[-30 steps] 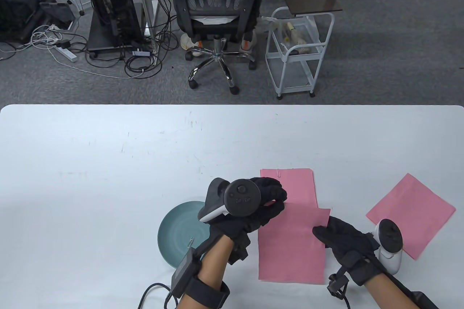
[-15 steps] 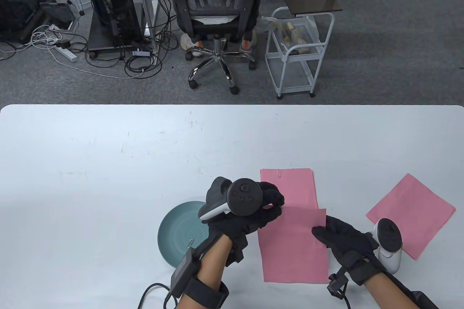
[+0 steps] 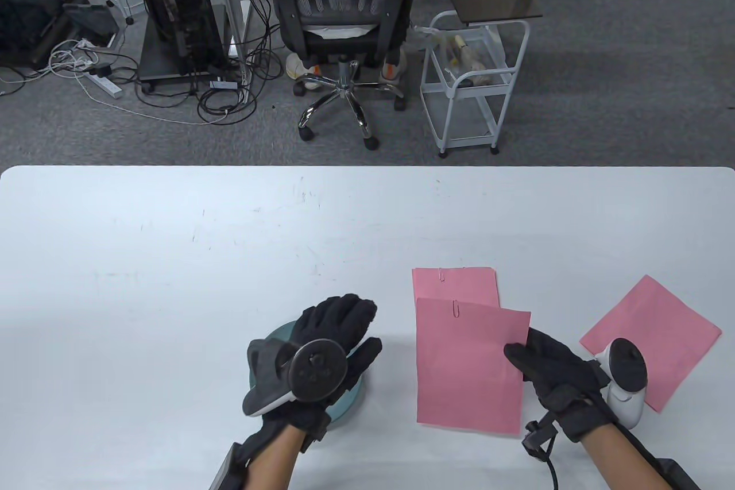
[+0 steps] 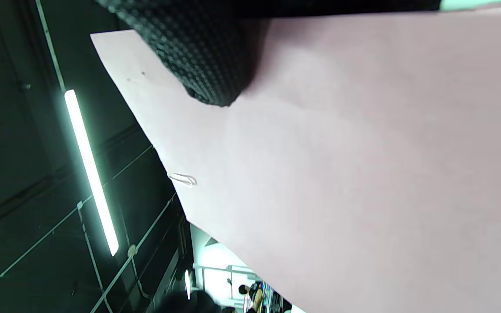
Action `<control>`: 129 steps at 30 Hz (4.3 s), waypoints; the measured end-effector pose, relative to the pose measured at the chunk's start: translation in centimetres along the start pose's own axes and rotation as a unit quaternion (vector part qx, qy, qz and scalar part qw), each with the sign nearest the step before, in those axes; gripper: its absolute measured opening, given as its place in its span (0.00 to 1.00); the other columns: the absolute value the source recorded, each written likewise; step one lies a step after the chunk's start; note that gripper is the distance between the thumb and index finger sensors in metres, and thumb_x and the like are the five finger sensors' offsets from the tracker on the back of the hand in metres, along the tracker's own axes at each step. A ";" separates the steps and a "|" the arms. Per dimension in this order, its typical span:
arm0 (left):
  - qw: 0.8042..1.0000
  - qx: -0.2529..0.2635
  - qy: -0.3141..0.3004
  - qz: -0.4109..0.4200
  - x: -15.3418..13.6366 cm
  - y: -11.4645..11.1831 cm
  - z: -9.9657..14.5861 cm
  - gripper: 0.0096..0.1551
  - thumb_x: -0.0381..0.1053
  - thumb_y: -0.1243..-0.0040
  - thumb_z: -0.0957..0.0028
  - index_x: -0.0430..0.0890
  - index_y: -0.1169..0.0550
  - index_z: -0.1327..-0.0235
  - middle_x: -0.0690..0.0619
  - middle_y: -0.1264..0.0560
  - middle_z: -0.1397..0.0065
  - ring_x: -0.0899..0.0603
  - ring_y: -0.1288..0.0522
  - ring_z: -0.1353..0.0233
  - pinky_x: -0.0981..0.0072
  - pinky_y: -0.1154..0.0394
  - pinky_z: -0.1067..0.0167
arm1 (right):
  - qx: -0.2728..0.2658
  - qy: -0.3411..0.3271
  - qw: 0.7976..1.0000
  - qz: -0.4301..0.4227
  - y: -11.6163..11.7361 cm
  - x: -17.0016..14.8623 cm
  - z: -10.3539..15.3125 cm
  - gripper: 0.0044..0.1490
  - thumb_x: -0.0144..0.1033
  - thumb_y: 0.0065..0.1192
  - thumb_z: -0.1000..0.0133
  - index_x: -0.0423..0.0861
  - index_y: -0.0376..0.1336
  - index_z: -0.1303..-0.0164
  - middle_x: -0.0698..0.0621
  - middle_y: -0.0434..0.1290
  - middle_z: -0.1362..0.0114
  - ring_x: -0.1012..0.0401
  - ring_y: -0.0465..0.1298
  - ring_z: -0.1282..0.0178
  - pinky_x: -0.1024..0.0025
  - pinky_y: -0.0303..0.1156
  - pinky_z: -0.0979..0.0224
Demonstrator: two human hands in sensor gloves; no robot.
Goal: Pinch and push to attach paper clips
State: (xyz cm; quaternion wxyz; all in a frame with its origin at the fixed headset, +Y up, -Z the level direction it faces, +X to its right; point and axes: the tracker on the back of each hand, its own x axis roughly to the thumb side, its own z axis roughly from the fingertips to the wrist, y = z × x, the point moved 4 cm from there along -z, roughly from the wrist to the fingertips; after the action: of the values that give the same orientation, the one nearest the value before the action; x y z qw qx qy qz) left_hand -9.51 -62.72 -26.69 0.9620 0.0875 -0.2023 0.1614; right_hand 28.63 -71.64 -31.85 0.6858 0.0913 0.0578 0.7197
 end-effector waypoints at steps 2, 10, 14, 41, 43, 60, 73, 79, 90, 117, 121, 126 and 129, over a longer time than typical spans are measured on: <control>1.000 0.016 0.002 -0.013 -0.5 -0.3 1.4 0.35 0.60 0.41 0.36 0.48 0.30 0.18 0.43 0.31 0.17 0.33 0.33 0.18 0.32 0.37 0.24 | -0.011 0.012 1.000 -0.001 -0.7 0.1 -0.8 0.23 0.32 0.66 0.38 0.43 0.69 0.32 0.44 0.80 0.36 0.50 0.83 0.43 0.56 0.78 0.43; 0.998 0.029 0.011 -0.062 -2.2 -2.9 3.6 0.35 0.60 0.42 0.37 0.49 0.31 0.19 0.44 0.31 0.17 0.34 0.33 0.18 0.32 0.37 0.24 | -0.014 0.106 0.994 -0.016 -2.7 -1.5 -5.3 0.24 0.31 0.66 0.37 0.42 0.68 0.30 0.43 0.80 0.36 0.50 0.83 0.44 0.57 0.78 0.45; 0.998 0.010 0.028 -0.059 -3.6 -4.3 3.8 0.35 0.60 0.42 0.37 0.49 0.31 0.18 0.44 0.31 0.17 0.34 0.33 0.18 0.32 0.37 0.24 | -0.002 0.156 0.987 -0.026 -2.4 -3.4 -7.5 0.25 0.31 0.65 0.37 0.41 0.67 0.29 0.42 0.80 0.36 0.50 0.83 0.44 0.57 0.79 0.45; 0.993 -0.011 0.044 -0.107 -4.5 -4.9 4.1 0.35 0.60 0.42 0.37 0.49 0.31 0.19 0.45 0.30 0.18 0.35 0.31 0.19 0.34 0.35 0.24 | -0.003 0.290 0.956 0.047 -3.1 -9.4 -11.9 0.32 0.36 0.66 0.35 0.34 0.64 0.25 0.37 0.77 0.34 0.47 0.82 0.43 0.56 0.77 0.43; 0.993 -0.012 0.046 -0.108 -4.6 -4.9 4.1 0.35 0.60 0.42 0.37 0.49 0.31 0.19 0.44 0.30 0.18 0.35 0.31 0.20 0.34 0.35 0.25 | -0.015 0.287 0.957 0.047 -3.6 -9.0 -11.6 0.33 0.37 0.66 0.35 0.35 0.63 0.24 0.37 0.76 0.33 0.46 0.81 0.42 0.55 0.76 0.42; 0.992 -0.017 0.043 -0.118 -4.2 -5.0 4.2 0.35 0.60 0.42 0.37 0.49 0.30 0.19 0.45 0.30 0.18 0.35 0.31 0.20 0.35 0.35 0.25 | -0.196 0.178 0.943 0.199 -11.8 1.3 -2.8 0.45 0.46 0.65 0.35 0.38 0.51 0.14 0.32 0.61 0.19 0.36 0.65 0.26 0.43 0.62 0.27; 0.991 -0.027 0.053 -0.122 -4.3 -5.1 4.2 0.35 0.60 0.42 0.37 0.49 0.30 0.19 0.45 0.30 0.18 0.35 0.31 0.20 0.35 0.35 0.25 | -0.275 0.358 0.803 0.388 -15.4 -2.2 -1.8 0.53 0.52 0.63 0.34 0.38 0.43 0.11 0.31 0.50 0.14 0.35 0.55 0.19 0.39 0.52 0.21; 0.990 -0.032 0.059 -0.120 -4.5 -5.1 4.2 0.34 0.60 0.42 0.37 0.49 0.30 0.19 0.45 0.30 0.18 0.35 0.31 0.20 0.35 0.35 0.25 | -0.269 0.441 0.723 0.460 -16.2 -4.0 -2.8 0.58 0.56 0.61 0.34 0.39 0.36 0.10 0.30 0.42 0.12 0.34 0.46 0.16 0.37 0.44 0.18; 0.989 -0.042 0.060 -0.127 -4.4 -5.2 3.9 0.35 0.60 0.42 0.37 0.49 0.30 0.19 0.44 0.30 0.18 0.35 0.30 0.20 0.35 0.35 0.25 | -0.237 0.520 0.679 0.462 -17.2 -6.1 -3.5 0.58 0.62 0.56 0.34 0.45 0.34 0.09 0.24 0.44 0.13 0.28 0.49 0.19 0.31 0.51 0.22; 0.987 -0.073 0.061 -0.126 -4.3 -5.7 3.8 0.35 0.61 0.42 0.37 0.49 0.30 0.19 0.44 0.29 0.18 0.35 0.29 0.21 0.35 0.34 0.25 | -0.189 0.497 0.753 0.387 -17.6 -5.5 -1.9 0.62 0.55 0.66 0.35 0.42 0.31 0.11 0.31 0.41 0.11 0.33 0.45 0.15 0.29 0.59 0.28; 0.987 -0.074 0.060 -0.125 -4.3 -5.7 3.7 0.35 0.61 0.42 0.37 0.49 0.30 0.19 0.44 0.29 0.18 0.35 0.29 0.21 0.35 0.34 0.25 | -0.178 0.481 0.771 0.377 -17.5 -5.5 -1.2 0.63 0.56 0.65 0.36 0.43 0.30 0.11 0.33 0.39 0.10 0.31 0.41 0.15 0.27 0.55 0.27; 0.987 -0.079 0.060 -0.124 -4.2 -5.9 3.7 0.35 0.61 0.42 0.37 0.49 0.30 0.19 0.44 0.29 0.18 0.35 0.29 0.21 0.35 0.34 0.25 | -0.152 0.478 0.769 0.396 -16.8 -5.1 -0.6 0.65 0.55 0.66 0.35 0.44 0.28 0.11 0.26 0.32 0.14 0.25 0.38 0.19 0.22 0.52 0.29; 0.987 -0.083 0.061 -0.124 -4.2 -5.9 3.7 0.35 0.61 0.42 0.37 0.49 0.30 0.19 0.44 0.29 0.18 0.35 0.29 0.21 0.35 0.35 0.25 | -0.111 0.488 0.780 0.375 -16.3 -5.6 -0.3 0.67 0.56 0.66 0.36 0.44 0.24 0.13 0.23 0.29 0.15 0.22 0.36 0.21 0.20 0.52 0.31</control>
State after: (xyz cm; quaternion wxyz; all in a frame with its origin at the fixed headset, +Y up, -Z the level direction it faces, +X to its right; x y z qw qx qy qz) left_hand -12.45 -70.29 -25.69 0.9890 0.0220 -0.1438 0.0285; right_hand 44.68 -76.31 -35.86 0.2475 -0.3351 0.2658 0.8694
